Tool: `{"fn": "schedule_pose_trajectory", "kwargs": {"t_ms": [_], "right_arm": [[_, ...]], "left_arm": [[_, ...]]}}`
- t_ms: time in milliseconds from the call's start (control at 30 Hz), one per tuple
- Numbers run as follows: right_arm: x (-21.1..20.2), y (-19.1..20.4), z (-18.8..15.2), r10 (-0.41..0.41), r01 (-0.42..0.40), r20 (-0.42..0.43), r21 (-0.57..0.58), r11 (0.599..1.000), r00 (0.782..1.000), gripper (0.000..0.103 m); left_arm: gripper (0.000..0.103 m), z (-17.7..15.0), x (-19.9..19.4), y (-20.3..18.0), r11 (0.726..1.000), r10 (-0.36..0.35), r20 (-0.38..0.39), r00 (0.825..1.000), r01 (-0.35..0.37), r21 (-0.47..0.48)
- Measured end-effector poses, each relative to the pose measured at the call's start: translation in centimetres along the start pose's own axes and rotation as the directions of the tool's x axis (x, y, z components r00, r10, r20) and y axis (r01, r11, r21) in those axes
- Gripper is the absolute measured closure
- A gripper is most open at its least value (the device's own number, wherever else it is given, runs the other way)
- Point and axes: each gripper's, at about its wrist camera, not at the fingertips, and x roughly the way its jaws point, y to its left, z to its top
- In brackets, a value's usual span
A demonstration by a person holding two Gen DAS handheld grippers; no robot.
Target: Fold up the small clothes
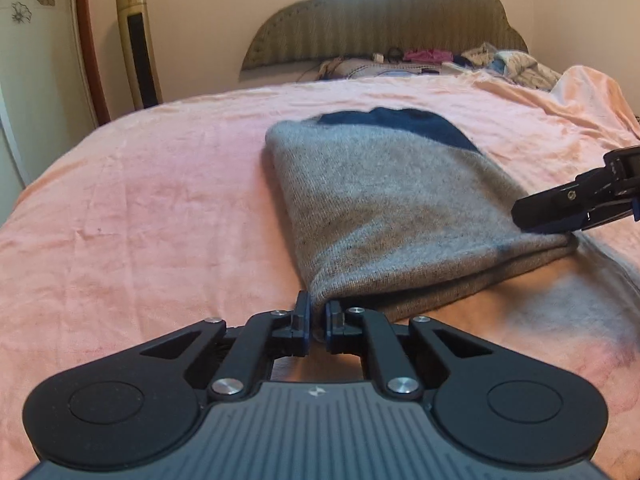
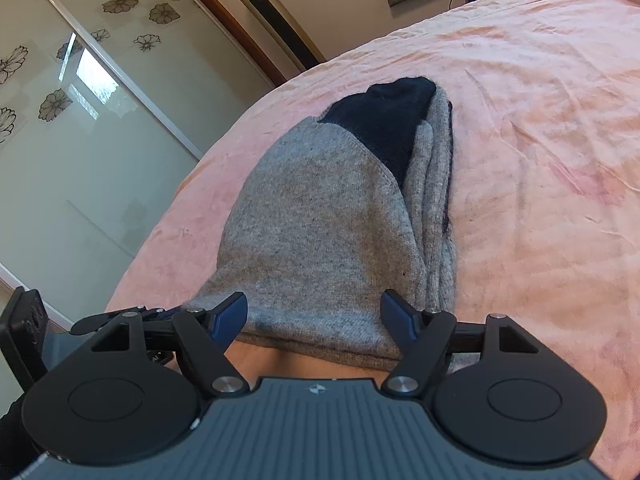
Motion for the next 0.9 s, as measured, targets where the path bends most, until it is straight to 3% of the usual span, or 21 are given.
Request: {"fn": "schedule_pose_trajectory", "kwargs": {"t_ms": [133, 200, 233, 267, 333, 400, 467, 500, 567, 700, 767, 800, 900], "right_arm": [[-1.2, 1.4, 0.0, -0.048, 0.048, 0.012, 0.024, 0.999, 0.999, 0.027], [-2.2, 2.6, 0.4, -0.022, 0.022, 0.055, -0.006, 1.000, 0.998, 0.026], [-2.3, 3.1, 0.8, -0.016, 0.018, 0.070, -0.020, 1.000, 0.997, 0.023], [-2.1, 3.4, 1.3, -0.018, 0.021, 0.075, -0.032, 0.999, 0.997, 0.018], [-0.9, 3.6, 2.3, -0.039, 0.042, 0.069, -0.040, 0.998, 0.997, 0.015], [0.8, 3.0, 2.8, -0.040, 0.040, 0.029, -0.014, 0.999, 0.999, 0.015], [2.8, 1.6, 2.4, -0.060, 0.061, -0.048, 0.010, 0.998, 0.997, 0.016], [2.4, 1.3, 1.6, -0.025, 0.025, -0.001, -0.035, 0.999, 1.000, 0.015], [1.6, 0.8, 1.0, -0.003, 0.003, 0.021, -0.015, 1.000, 1.000, 0.017], [-1.9, 2.3, -0.4, -0.066, 0.065, 0.064, 0.019, 0.998, 0.996, 0.015], [-3.6, 3.4, -2.1, -0.159, 0.166, 0.125, -0.046, 0.985, 0.979, 0.007], [-4.1, 3.7, -3.1, -0.242, 0.256, 0.149, -0.083, 0.963, 0.959, 0.002], [-2.9, 3.8, -5.8, -0.478, 0.492, 0.118, -0.166, 0.855, 0.870, 0.000]], "left_arm": [[0.092, 0.2, -2.0, -0.9, 1.000, -0.012, 0.006, 1.000, 0.012, 0.008], [0.085, 0.4, -3.4, -1.0, 0.998, -0.058, 0.029, 0.998, 0.058, -0.011], [0.073, 0.6, -4.0, -1.1, 0.996, -0.090, 0.059, 0.994, 0.091, -0.020], [0.055, 0.9, -4.4, -1.4, 0.993, -0.118, 0.087, 0.989, 0.120, -0.014], [0.030, 1.8, -4.2, -2.5, 0.993, -0.120, 0.127, 0.985, 0.118, 0.024], [0.028, 2.3, -2.4, -3.1, 0.989, -0.144, 0.103, 0.984, 0.141, 0.037], [0.033, 2.0, 1.2, -3.1, 0.984, -0.178, -0.067, 0.982, 0.177, -0.020], [0.033, 1.4, 0.9, -3.2, 0.987, -0.162, -0.011, 0.987, 0.162, 0.001], [0.033, 0.9, 0.6, -3.7, 0.988, -0.147, -0.013, 0.989, 0.148, 0.048], [0.032, 0.7, -2.2, -2.8, 0.987, -0.158, 0.012, 0.987, 0.159, -0.036], [0.023, 0.4, -3.2, -2.1, 0.990, -0.112, 0.015, 0.994, 0.113, -0.088], [0.019, 0.1, -3.4, -1.9, 0.990, -0.077, 0.003, 0.997, 0.076, -0.119], [0.017, -1.0, -2.3, -1.3, 0.978, 0.014, -0.076, 0.997, -0.030, -0.205]]}}
